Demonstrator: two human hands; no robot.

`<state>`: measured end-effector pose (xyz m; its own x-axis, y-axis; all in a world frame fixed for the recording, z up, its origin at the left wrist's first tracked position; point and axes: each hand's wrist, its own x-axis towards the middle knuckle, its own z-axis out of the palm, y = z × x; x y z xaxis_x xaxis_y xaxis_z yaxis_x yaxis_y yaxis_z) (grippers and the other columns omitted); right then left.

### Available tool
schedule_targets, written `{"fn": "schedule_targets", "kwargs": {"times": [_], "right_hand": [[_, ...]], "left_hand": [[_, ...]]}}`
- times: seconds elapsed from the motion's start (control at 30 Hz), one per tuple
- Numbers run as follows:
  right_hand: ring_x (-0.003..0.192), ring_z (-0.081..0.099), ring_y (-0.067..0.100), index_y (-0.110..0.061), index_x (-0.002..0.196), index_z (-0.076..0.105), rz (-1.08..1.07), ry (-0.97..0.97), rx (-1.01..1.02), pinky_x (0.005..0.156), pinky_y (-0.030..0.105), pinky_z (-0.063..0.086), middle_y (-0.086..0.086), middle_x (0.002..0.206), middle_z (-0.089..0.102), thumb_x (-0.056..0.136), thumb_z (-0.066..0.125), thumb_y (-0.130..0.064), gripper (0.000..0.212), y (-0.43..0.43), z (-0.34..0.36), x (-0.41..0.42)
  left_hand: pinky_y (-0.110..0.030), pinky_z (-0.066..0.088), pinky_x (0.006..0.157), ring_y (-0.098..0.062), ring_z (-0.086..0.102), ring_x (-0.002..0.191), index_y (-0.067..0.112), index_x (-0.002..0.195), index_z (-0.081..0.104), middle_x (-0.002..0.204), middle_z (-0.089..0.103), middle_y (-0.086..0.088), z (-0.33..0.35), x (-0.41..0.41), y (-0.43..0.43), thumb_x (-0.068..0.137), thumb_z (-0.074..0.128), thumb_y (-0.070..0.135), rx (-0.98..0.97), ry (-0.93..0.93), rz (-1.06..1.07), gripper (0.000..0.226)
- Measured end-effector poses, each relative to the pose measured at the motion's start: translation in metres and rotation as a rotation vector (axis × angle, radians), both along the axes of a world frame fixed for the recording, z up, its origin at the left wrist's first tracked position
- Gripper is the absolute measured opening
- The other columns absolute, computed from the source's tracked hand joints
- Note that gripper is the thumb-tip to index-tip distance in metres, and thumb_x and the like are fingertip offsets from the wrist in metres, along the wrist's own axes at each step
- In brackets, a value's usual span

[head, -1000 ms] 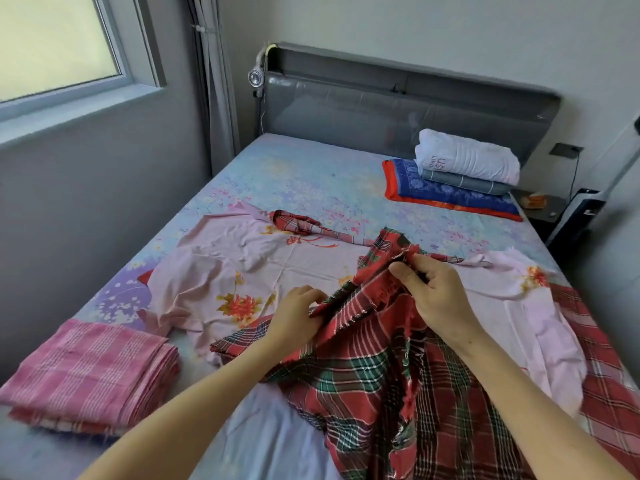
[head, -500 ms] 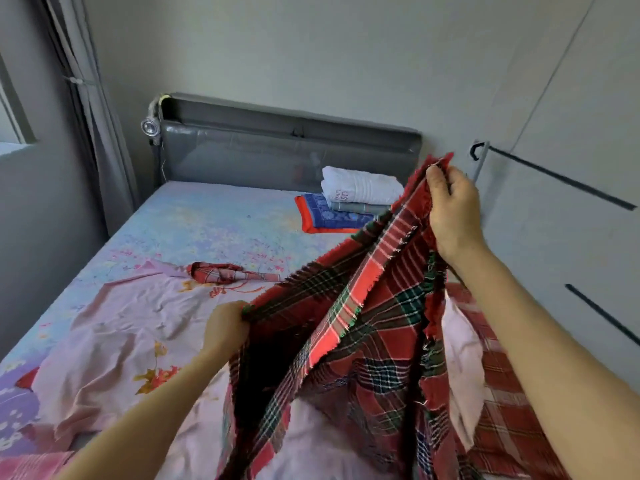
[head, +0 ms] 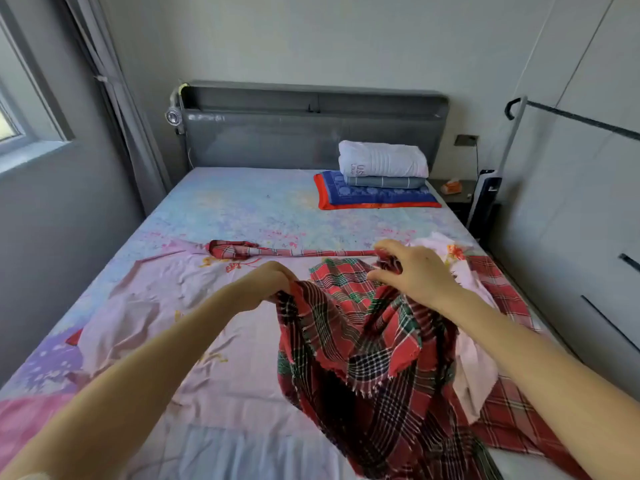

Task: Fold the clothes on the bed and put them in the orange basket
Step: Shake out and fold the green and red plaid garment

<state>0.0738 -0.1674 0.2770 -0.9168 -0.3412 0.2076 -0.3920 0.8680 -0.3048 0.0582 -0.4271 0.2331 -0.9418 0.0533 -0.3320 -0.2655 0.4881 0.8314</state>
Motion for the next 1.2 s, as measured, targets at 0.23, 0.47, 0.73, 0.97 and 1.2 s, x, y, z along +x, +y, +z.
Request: {"fn": "schedule_targets", "kwargs": {"times": [0.23,0.47,0.73,0.97,1.2], "right_hand": [[0.091,0.064,0.023,-0.021,0.122,0.057,0.216,-0.032,0.005,0.075,0.034,0.049,0.003,0.1,0.068,0.08,0.06,-0.058,0.056,-0.03,-0.037,0.024],[0.086,0.059,0.024,-0.022,0.105,0.069,0.442,-0.347,-0.036,0.081,0.043,0.047,0.004,0.092,0.068,0.088,0.061,-0.035,0.023,-0.022,-0.046,-0.002],[0.066,0.05,0.017,-0.02,0.097,0.072,0.557,-0.578,0.067,0.065,0.033,0.038,0.001,0.077,0.064,0.087,0.065,-0.029,0.014,-0.055,-0.067,-0.039],[0.103,0.057,0.016,-0.023,0.117,0.064,0.506,-0.602,0.179,0.085,0.032,0.041,-0.003,0.113,0.065,0.083,0.068,-0.037,0.036,-0.126,-0.141,-0.117],[0.121,0.052,0.025,-0.024,0.136,0.046,0.289,-0.442,0.294,0.093,0.036,0.042,0.001,0.136,0.054,0.09,0.054,-0.047,0.052,-0.129,-0.205,-0.197]], "left_hand": [[-0.03,0.038,0.064,-0.022,0.045,0.073,0.005,0.083,0.066,0.079,0.055,-0.01,0.035,0.019,0.064,0.076,0.048,-0.01,-0.115,0.035,-0.148,0.025],[-0.013,0.026,0.049,-0.003,0.034,0.05,0.018,0.074,0.067,0.057,0.046,0.007,0.028,0.037,0.052,0.08,0.066,0.005,-0.263,0.086,-0.38,0.015],[-0.01,0.031,0.052,0.0,0.039,0.051,0.009,0.085,0.068,0.061,0.049,0.008,-0.029,0.025,0.015,0.084,0.066,0.012,-0.224,0.102,-0.366,0.004],[-0.013,0.035,0.061,-0.019,0.06,0.085,0.006,0.096,0.07,0.092,0.069,-0.007,-0.122,-0.024,-0.059,0.084,0.064,0.009,-0.358,0.162,-0.017,0.015],[-0.035,0.046,0.066,-0.032,0.06,0.084,-0.002,0.09,0.069,0.084,0.065,-0.016,-0.22,-0.068,-0.115,0.085,0.052,0.004,-0.353,-0.015,0.358,0.018]]}}
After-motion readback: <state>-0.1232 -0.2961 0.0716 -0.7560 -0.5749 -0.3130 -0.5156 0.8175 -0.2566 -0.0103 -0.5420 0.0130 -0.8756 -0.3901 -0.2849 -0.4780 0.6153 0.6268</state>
